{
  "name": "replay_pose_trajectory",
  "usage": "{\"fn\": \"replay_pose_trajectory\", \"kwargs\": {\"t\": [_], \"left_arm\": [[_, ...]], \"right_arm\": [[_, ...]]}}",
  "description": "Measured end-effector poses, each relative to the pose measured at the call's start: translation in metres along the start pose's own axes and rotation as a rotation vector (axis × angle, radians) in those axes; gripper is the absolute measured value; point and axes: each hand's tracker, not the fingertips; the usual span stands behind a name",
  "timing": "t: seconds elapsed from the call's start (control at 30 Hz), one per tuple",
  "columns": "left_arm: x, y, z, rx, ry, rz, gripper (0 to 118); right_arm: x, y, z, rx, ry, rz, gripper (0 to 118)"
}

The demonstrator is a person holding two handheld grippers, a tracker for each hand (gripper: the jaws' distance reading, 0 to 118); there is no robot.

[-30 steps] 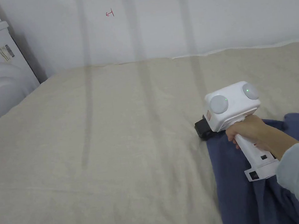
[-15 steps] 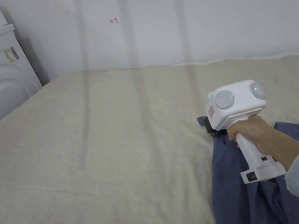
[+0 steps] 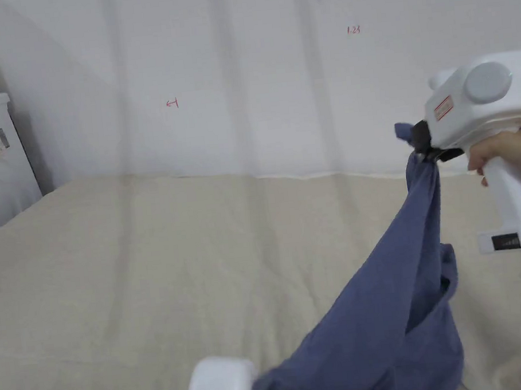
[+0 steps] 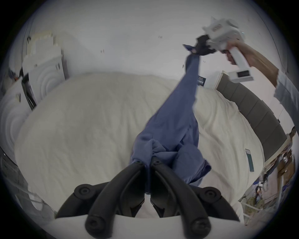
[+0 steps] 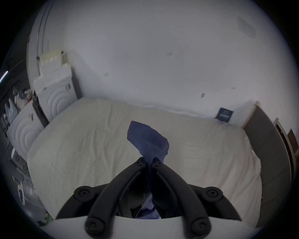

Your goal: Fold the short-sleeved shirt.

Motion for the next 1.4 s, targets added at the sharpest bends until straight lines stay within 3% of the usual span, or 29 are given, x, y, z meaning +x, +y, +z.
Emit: {"fn": "replay_pose_trajectory", "kwargs": {"t": [0.17, 0.27, 0.37, 0.57, 0.8, 1.1, 1.4], "left_arm": [[-0.017, 0.051, 0.034, 0.130, 0.040, 0.032, 4], [-0.021, 0.084, 0.056, 0.198, 0.112, -0.058, 4], [-0.040, 0.113, 0.069, 0.254, 0.089, 0.017, 4], [-0.051, 0.166, 0.114, 0.333, 0.096, 0.020, 4], [-0.050, 0.230, 0.160, 0.404, 0.111, 0.057, 4], [-0.037, 0.307, 0.192, 0.483, 0.169, 0.106, 4], [-0.032, 0.380, 0.200, 0.594, 0.227, 0.091, 4]], "right_arm": [[0.033, 0.015, 0.101, 0.115, -0.027, -0.048, 6], [0.055, 0.023, 0.148, 0.176, -0.060, -0.076, 6], [0.075, 0.025, 0.194, 0.224, -0.088, -0.146, 6], [0.081, 0.014, 0.266, 0.270, -0.110, -0.137, 6], [0.090, 0.017, 0.327, 0.347, -0.135, -0.194, 6], [0.089, 0.026, 0.355, 0.375, -0.138, -0.226, 6], [0.115, 0.058, 0.319, 0.381, -0.133, -0.245, 6]]}}
